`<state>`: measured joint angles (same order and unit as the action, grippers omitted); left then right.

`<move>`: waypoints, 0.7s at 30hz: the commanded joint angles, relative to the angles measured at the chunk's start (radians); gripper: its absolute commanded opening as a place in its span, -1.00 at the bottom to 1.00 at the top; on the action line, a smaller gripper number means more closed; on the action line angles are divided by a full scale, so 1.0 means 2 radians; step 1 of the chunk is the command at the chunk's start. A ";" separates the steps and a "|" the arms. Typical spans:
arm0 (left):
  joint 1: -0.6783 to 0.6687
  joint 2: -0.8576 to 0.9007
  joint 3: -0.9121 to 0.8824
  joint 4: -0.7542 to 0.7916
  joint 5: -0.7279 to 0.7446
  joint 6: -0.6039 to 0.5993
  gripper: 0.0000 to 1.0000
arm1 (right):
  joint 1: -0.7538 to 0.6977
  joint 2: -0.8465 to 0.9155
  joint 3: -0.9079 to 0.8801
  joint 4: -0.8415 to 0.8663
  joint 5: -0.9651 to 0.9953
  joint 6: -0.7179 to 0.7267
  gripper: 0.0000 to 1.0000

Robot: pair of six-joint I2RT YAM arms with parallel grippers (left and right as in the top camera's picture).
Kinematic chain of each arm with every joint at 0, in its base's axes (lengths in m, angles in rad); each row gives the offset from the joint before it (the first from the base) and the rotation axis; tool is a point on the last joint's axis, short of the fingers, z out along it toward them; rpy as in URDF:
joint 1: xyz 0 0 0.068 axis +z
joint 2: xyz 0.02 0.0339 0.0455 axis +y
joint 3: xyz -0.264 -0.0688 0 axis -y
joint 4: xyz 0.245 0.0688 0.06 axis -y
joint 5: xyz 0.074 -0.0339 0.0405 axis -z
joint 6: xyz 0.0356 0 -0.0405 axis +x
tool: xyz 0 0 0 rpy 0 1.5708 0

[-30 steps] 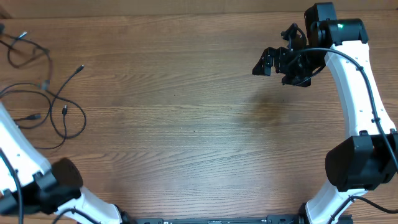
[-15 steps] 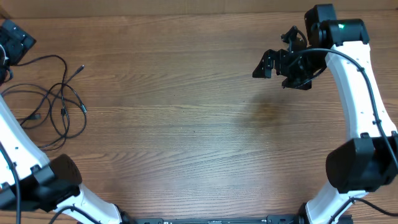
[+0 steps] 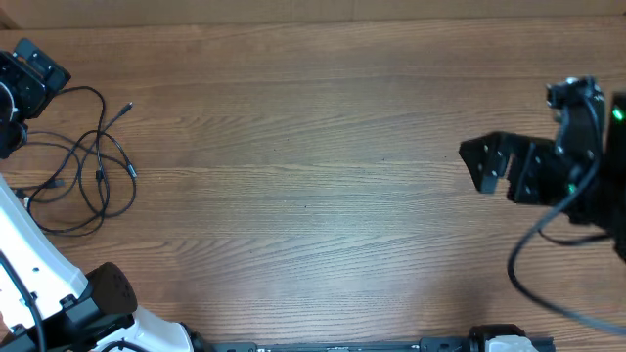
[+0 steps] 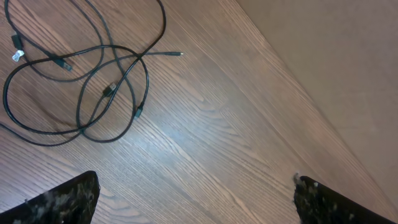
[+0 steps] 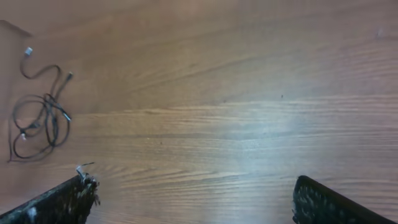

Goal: Untangle cables

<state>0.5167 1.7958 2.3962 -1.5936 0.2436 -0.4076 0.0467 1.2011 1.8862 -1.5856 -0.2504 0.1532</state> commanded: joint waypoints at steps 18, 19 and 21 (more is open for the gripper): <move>-0.003 0.002 0.004 0.000 0.004 0.013 0.99 | -0.006 -0.104 -0.095 0.138 0.082 -0.052 1.00; -0.003 0.002 0.004 0.000 0.004 0.013 0.99 | -0.006 -0.124 -0.123 0.167 0.082 -0.053 1.00; -0.003 0.002 0.004 0.000 0.004 0.013 0.99 | -0.006 -0.181 -0.200 0.244 0.082 -0.053 1.00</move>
<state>0.5167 1.7958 2.3962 -1.5948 0.2447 -0.4076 0.0391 0.9695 1.6264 -1.2095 -0.1154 0.0811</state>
